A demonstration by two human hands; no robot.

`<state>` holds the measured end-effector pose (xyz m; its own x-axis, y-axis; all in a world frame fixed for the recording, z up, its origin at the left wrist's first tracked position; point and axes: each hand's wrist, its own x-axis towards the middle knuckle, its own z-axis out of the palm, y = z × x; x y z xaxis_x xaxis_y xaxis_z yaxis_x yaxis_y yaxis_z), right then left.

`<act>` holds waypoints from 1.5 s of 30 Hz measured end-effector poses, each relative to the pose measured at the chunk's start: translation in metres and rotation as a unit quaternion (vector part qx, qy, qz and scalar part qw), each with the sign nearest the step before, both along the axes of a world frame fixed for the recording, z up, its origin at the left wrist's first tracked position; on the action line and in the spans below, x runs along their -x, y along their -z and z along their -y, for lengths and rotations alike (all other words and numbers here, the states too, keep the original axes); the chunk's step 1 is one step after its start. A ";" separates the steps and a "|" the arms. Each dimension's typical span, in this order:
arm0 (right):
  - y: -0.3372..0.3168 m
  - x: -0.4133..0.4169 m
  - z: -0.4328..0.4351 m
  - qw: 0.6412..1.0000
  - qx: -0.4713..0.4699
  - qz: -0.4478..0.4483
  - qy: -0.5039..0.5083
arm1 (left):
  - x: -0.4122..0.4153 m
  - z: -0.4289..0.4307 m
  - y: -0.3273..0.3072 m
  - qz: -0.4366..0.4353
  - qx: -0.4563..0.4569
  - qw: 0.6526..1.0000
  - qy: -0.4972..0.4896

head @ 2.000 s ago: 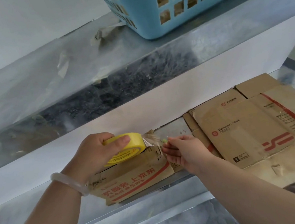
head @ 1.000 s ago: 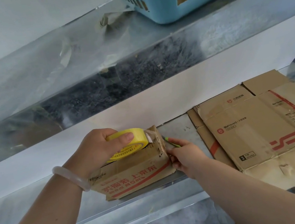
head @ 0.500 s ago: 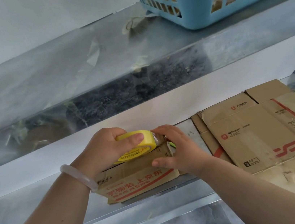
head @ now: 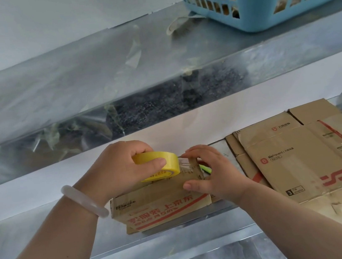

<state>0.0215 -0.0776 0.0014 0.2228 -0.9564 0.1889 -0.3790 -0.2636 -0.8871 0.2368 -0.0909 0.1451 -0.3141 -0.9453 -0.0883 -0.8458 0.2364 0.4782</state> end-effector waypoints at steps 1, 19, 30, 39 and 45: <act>0.000 0.000 0.000 1.000 0.001 -0.004 0.001 | -0.003 0.001 -0.003 -0.012 -0.020 1.000 0.007; -0.027 -0.006 0.002 0.983 -0.033 -0.181 -0.008 | 0.004 0.005 -0.021 0.034 -0.041 0.999 0.008; -0.012 -0.025 -0.006 0.993 -0.065 -0.060 0.077 | 0.010 0.004 -0.023 0.029 -0.031 0.999 0.023; -0.011 -0.025 -0.010 0.995 -0.044 0.002 0.086 | 0.005 0.001 -0.018 0.014 -0.007 1.000 0.027; -0.011 -0.024 -0.010 0.996 -0.027 0.009 0.088 | 0.004 0.000 -0.017 0.014 0.002 1.000 0.025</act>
<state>0.0450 -0.0676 0.0122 0.0473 -0.9892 0.1388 -0.3985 -0.1461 -0.9055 0.2325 -0.0904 0.1623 -0.3591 -0.9286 -0.0934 -0.8459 0.2815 0.4529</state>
